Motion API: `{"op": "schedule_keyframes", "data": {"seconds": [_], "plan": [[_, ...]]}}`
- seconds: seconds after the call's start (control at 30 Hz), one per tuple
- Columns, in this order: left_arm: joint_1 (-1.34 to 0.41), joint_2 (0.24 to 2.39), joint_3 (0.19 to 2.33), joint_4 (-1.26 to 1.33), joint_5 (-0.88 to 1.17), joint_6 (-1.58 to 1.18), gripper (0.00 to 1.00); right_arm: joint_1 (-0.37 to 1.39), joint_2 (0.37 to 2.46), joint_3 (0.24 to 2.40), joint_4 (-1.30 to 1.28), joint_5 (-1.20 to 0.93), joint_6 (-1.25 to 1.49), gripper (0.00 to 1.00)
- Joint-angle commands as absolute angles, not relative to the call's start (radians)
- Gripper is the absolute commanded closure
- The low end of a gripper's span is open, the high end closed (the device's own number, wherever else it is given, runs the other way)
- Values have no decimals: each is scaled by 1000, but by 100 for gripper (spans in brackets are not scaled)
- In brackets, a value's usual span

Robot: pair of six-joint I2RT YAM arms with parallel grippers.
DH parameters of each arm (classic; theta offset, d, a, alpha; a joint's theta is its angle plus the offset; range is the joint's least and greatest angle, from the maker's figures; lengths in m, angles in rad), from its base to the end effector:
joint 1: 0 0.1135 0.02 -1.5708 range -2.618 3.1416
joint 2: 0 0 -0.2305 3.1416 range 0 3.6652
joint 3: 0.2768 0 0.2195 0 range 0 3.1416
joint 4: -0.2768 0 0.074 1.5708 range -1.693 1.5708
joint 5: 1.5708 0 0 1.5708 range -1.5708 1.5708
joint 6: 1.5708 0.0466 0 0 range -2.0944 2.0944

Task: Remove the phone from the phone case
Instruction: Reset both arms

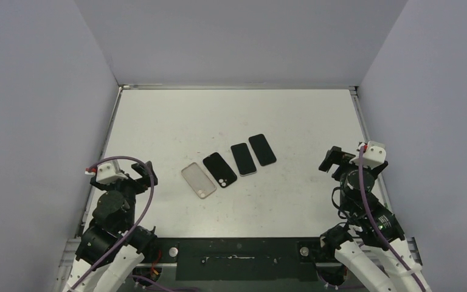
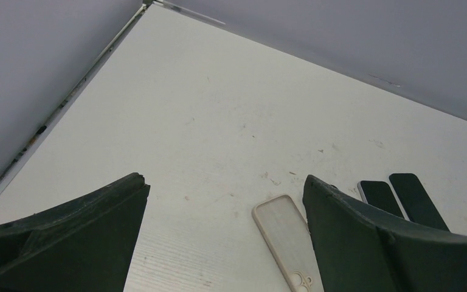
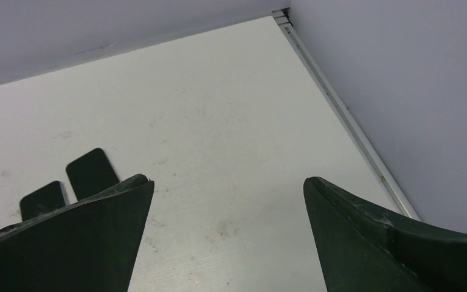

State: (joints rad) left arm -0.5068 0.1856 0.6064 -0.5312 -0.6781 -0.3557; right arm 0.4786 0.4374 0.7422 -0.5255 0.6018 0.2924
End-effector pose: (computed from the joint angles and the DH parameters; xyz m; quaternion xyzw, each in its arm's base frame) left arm 0.0765 -0.0090 0.2849 -0.1682 0.7174 -0.0378 0.6750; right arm 0.1047 0.0246 0.3071 0.1151 0.7596 0.0100 0.6401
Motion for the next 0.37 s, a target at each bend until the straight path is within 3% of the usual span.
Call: {"op": "schedule_keyframes", "data": {"seconds": [0.0,0.33], "plan": [[-502,162,582,-516,-639,-379,3,478,432,733,-616,706,290,0],[-502,137,567,-487,-625,-342,3,480,403,742,-633,736,286,0]]}}
